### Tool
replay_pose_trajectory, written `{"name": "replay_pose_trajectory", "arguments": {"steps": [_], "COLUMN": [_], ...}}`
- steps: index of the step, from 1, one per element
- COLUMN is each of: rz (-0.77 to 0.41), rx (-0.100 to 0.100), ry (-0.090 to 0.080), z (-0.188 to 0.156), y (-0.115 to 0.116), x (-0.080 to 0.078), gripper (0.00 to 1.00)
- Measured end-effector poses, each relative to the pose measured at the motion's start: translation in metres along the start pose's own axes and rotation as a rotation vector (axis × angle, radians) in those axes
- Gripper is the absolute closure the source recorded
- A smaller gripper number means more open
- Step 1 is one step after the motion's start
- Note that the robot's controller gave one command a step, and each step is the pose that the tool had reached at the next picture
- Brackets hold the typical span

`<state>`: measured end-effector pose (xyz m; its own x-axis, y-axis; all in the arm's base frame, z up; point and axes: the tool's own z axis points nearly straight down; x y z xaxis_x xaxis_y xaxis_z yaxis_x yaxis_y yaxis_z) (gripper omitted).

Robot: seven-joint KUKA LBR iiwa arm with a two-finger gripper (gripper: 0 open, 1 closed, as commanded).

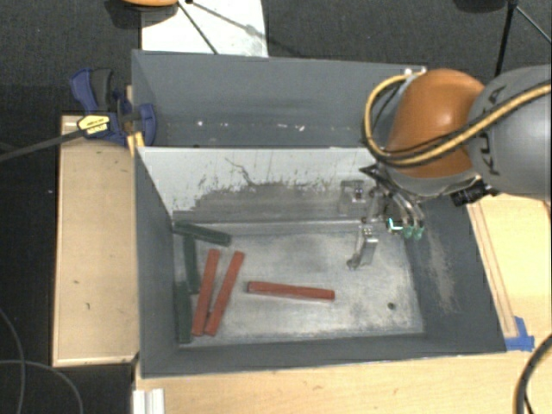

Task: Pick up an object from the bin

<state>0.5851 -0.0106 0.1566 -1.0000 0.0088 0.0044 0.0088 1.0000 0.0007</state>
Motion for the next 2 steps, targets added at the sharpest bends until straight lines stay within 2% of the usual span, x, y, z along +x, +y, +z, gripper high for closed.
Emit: {"name": "replay_pose_trajectory", "arguments": {"steps": [1, 2], "rz": [0.000, -0.092], "rx": [0.000, 0.004], "ry": [-0.007, -0.015], "z": [-0.004, 0.022], "y": [0.000, 0.022], "x": [-0.002, 0.013], "gripper": [0.00, 0.00]}}
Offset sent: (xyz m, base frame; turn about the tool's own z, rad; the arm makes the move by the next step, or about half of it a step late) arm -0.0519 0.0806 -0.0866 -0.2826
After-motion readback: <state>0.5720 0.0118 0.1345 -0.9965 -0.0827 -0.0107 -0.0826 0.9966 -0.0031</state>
